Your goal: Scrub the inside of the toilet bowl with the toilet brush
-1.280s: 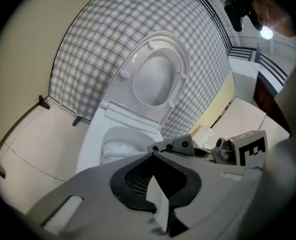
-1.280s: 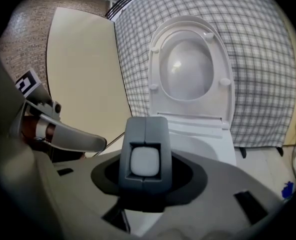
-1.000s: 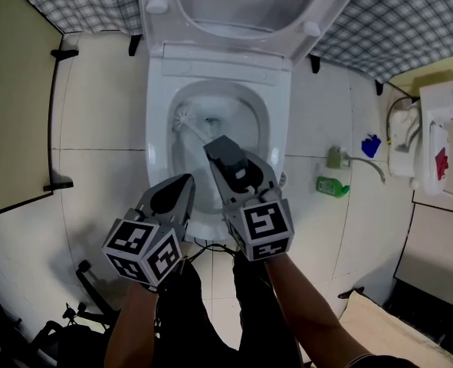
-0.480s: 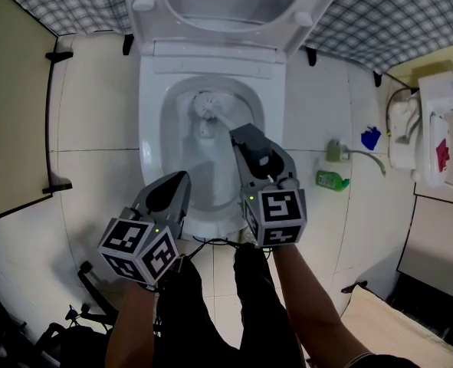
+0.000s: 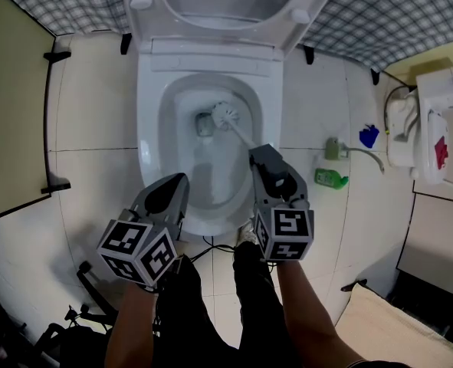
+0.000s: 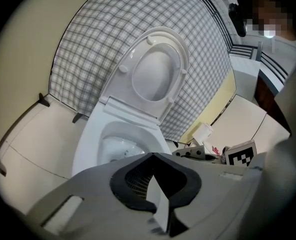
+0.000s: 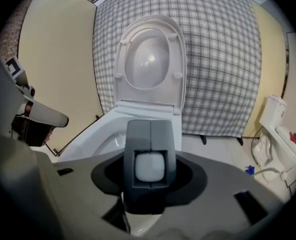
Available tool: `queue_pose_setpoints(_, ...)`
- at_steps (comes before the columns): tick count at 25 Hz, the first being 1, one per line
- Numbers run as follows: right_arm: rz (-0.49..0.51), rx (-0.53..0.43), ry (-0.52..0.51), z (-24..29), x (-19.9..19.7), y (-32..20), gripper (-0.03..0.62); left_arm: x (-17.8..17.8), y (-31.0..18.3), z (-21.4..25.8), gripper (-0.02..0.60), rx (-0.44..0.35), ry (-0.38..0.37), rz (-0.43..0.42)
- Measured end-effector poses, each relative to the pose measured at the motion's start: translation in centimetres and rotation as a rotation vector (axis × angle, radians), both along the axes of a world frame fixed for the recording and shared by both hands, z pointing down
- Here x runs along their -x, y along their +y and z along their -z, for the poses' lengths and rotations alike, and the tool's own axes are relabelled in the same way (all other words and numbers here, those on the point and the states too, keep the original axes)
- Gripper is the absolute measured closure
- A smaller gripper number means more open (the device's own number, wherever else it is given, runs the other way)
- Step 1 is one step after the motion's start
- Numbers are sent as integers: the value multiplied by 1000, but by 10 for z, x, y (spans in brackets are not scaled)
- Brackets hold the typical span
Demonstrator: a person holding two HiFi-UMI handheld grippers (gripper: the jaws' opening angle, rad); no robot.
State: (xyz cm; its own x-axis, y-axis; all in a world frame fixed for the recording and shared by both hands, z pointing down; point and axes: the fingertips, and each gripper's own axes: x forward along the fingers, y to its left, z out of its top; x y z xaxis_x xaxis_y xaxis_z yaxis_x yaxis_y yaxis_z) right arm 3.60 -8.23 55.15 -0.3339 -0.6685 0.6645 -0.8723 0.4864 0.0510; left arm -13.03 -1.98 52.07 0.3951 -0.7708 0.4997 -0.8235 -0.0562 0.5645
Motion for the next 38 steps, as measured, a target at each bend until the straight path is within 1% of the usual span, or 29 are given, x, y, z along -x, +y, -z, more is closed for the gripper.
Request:
queue_pose_setpoints(4,14,-7,-14,-3,15,-7,401,5,5,0,574,3,0,11)
queue_pose_setpoints(8,56,-23,-25,-1,39,-22,402,9,7,0,574,0,-1,20)
queue_pose_setpoints(11,91,-24,-59,0,56,-25,402,13,8,-1,574,3,0,29)
queue_pose_setpoints(17,205,-13,-49,-5,78,-9,402,12,10,-4,574,8,8,28)
queue_pose_setpoints(19,239,5,-51,-7,83,-2,402,10,9,-5,574,9,10,24)
queue_pose_setpoints(22,266,32,-51,-9,81,6,402,6,12,-6,574,15,10,10)
queue_pose_setpoints(23,264,31,-63,-6,77,7,402,5,14,-5,574,17,9,6)
queue_pose_setpoints(26,269,-12,-132,14,72,-1,402,8,21,-5,574,26,8,8)
queue_pose_setpoints(29,292,-6,-200,27,83,-9,402,11,25,-7,574,35,6,18)
queue_pose_setpoints(31,345,4,-228,29,95,-10,402,12,26,-7,574,36,5,20)
queue_pose_setpoints(34,441,41,-225,29,105,0,402,12,25,-6,574,32,5,19)
queue_pose_setpoints(38,572,110,-221,24,94,26,401,10,29,-7,574,36,11,20)
